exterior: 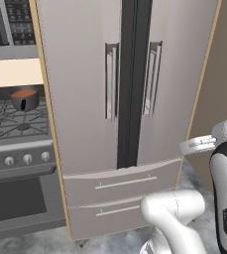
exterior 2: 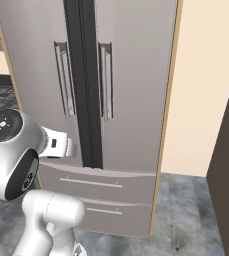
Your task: Retrieve the steak from the fridge and place it on the saucepan with marinade on the stove.
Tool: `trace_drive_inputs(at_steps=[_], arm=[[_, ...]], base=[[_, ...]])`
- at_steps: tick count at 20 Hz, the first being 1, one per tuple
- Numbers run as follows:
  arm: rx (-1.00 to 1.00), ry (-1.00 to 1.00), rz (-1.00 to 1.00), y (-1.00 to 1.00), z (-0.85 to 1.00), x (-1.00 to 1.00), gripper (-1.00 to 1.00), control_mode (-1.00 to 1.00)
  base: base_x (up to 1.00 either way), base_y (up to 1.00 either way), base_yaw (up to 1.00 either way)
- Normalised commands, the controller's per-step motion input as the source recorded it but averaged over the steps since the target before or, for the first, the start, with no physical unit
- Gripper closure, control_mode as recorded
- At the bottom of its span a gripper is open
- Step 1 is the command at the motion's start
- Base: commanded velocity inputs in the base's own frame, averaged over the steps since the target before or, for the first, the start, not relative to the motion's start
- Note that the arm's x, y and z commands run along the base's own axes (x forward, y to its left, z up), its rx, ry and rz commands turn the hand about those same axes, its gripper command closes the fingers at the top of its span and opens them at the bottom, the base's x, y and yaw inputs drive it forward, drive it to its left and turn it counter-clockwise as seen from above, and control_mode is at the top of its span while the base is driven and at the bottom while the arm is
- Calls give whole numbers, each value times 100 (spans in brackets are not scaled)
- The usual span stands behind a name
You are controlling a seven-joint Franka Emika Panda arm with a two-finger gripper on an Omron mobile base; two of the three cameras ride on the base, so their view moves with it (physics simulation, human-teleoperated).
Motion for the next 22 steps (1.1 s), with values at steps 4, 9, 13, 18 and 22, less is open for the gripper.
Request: trace_drive_inputs(at_steps=[4,9,13,18,22], arm=[[0,0,0,0,0,0,-100,100],[0,0,0,0,0,0,-100,100],[0,0,0,0,0,0,-100,100],[0,0,0,0,0,0,-100,100],[0,0,0,0,0,0,-100,100]], base=[[0,17,-4],[0,5,-1],[6,0,0],[3,0,4],[3,0,9]])
